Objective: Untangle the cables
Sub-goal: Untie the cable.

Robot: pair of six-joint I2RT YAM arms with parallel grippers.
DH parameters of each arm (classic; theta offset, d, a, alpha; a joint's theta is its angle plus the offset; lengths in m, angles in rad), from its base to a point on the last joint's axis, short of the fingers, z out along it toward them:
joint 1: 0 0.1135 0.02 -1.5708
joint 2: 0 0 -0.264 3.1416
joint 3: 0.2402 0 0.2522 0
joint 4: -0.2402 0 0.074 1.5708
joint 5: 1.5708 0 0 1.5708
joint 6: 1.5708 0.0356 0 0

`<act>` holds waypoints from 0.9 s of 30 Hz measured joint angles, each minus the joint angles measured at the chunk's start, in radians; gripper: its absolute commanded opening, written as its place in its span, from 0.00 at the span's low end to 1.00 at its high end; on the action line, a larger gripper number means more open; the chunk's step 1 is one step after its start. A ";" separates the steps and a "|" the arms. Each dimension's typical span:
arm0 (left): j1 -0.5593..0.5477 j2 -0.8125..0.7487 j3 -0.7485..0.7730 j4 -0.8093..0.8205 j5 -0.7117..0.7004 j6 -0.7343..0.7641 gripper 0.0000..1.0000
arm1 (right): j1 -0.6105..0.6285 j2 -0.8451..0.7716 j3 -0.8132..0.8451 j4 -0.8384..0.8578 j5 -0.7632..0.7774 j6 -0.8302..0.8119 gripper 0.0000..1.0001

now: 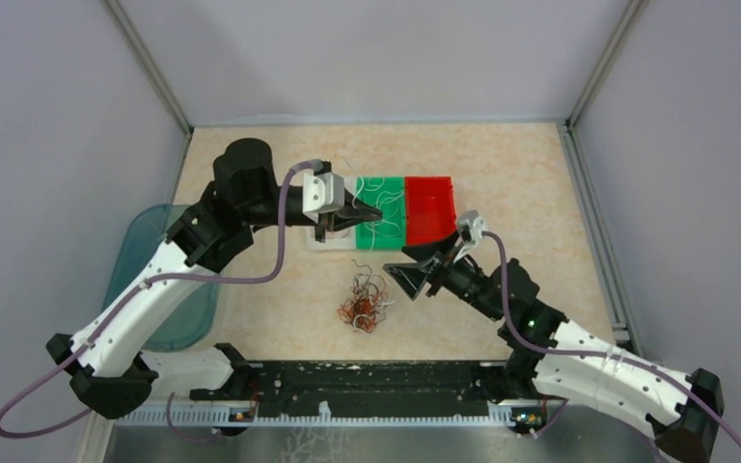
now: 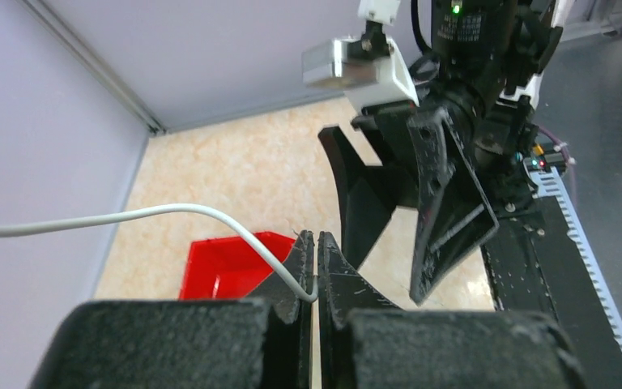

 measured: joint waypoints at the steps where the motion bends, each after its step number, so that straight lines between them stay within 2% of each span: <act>1: 0.000 0.008 0.022 0.000 -0.002 -0.002 0.00 | 0.000 0.034 0.015 0.026 -0.028 -0.026 0.70; 8: 0.000 0.048 0.146 0.001 -0.011 -0.002 0.01 | 0.000 0.288 0.169 0.167 -0.135 -0.120 0.63; 15: 0.000 0.072 0.273 0.029 -0.026 0.021 0.01 | 0.000 0.426 0.182 0.259 -0.148 -0.118 0.53; 21: 0.000 0.067 0.294 0.159 -0.052 0.050 0.00 | 0.000 0.475 0.176 0.301 -0.149 -0.089 0.49; 27: 0.000 0.070 0.313 0.336 -0.099 0.100 0.00 | 0.000 0.478 0.087 0.357 -0.142 -0.051 0.48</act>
